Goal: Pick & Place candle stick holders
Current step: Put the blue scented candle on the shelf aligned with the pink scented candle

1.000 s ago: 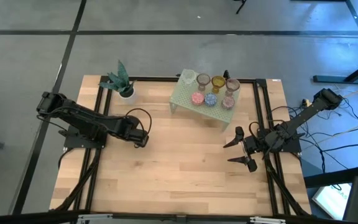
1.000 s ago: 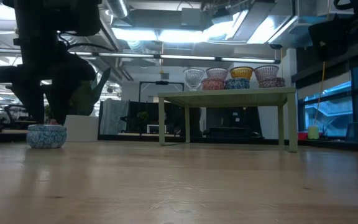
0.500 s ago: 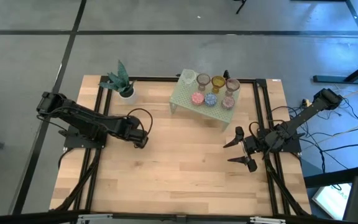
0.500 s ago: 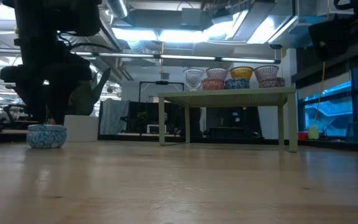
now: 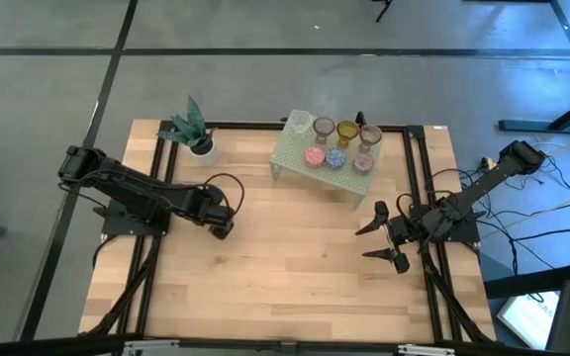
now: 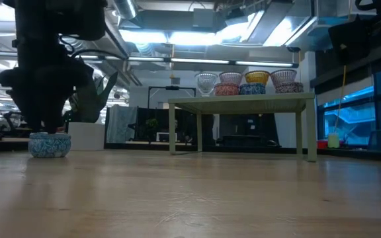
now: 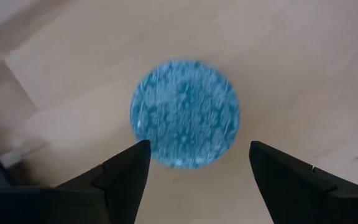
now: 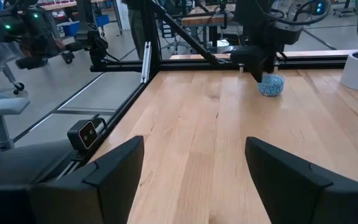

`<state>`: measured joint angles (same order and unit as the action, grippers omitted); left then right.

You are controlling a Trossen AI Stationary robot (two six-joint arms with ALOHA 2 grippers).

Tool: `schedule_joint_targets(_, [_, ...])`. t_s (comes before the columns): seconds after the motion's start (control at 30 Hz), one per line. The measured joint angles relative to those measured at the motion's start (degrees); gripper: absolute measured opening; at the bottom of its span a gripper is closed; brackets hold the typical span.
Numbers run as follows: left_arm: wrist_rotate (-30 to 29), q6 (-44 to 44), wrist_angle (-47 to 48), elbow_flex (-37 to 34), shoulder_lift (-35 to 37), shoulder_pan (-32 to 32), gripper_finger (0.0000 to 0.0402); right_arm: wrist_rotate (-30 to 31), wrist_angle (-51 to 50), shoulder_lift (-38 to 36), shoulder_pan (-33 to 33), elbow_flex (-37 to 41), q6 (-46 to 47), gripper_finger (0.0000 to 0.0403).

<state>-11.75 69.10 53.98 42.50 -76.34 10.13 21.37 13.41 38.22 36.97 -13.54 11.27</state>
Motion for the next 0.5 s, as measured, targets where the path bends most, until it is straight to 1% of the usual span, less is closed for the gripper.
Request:
schedule_joint_targets(0.07, [0.9, 0.1, 0.9, 0.0, 0.0, -0.3, 0.0278, 0.0, 0.0, 0.0, 0.0, 0.0, 0.0, 0.0283])
schedule_joint_targets(0.33, [0.5, 0.1, 1.5, 0.0, 0.0, -2.3, 0.0314, 0.0, 0.0, 0.0, 0.0, 0.0, -2.8, 0.0283])
schedule_joint_targets(0.5, [1.1, -1.5, 1.5, 0.0, 0.0, -3.6, 0.0324, 0.0, 0.0, 0.0, 0.0, 0.0, -2.9, 0.0283])
